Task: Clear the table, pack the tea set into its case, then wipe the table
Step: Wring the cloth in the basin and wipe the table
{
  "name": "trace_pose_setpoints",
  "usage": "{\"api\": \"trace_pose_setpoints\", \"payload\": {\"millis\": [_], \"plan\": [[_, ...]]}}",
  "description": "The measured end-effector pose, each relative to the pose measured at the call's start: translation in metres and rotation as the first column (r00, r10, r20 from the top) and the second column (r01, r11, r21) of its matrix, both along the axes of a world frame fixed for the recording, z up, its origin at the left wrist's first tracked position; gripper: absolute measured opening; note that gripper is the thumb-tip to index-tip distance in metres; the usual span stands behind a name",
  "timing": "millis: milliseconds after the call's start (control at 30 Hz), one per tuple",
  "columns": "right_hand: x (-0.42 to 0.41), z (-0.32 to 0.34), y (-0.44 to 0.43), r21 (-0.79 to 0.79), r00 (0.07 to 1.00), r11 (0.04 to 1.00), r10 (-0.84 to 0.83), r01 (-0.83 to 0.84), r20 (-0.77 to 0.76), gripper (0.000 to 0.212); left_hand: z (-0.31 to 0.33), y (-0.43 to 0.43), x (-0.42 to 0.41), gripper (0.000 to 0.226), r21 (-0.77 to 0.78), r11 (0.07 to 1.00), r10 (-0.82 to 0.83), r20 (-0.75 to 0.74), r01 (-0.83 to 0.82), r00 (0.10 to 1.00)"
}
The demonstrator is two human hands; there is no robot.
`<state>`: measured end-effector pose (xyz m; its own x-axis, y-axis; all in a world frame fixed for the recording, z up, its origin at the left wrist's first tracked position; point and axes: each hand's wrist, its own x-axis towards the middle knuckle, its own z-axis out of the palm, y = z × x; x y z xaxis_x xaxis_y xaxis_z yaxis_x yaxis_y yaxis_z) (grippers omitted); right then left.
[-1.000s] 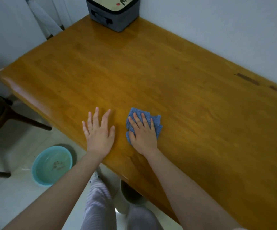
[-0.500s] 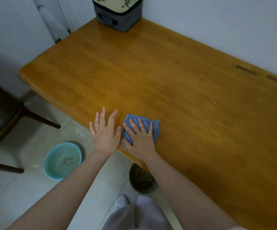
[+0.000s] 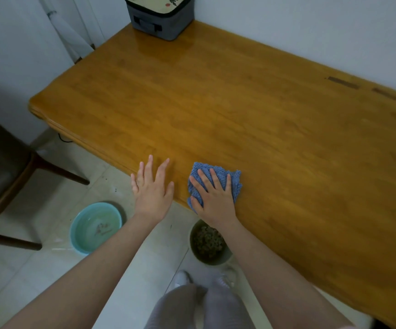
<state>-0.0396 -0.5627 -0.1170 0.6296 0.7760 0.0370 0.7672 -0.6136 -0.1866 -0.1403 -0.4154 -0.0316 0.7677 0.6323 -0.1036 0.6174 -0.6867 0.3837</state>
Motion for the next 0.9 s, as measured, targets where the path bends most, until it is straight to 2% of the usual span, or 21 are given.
{"api": "trace_pose_setpoints", "payload": {"millis": [533, 900], "plan": [[0.013, 0.008, -0.114, -0.033, 0.999, 0.999, -0.029, 0.028, -0.036, 0.060, 0.009, -0.071, 0.056, 0.058, -0.010, 1.000, 0.018, 0.022, -0.018, 1.000], [0.034, 0.009, -0.118, -0.040, 0.998, 0.999, 0.023, -0.025, -0.051, 0.065, 0.008, -0.092, 0.069, 0.058, -0.011, 0.987, 0.159, 0.007, -0.159, 0.987]]}}
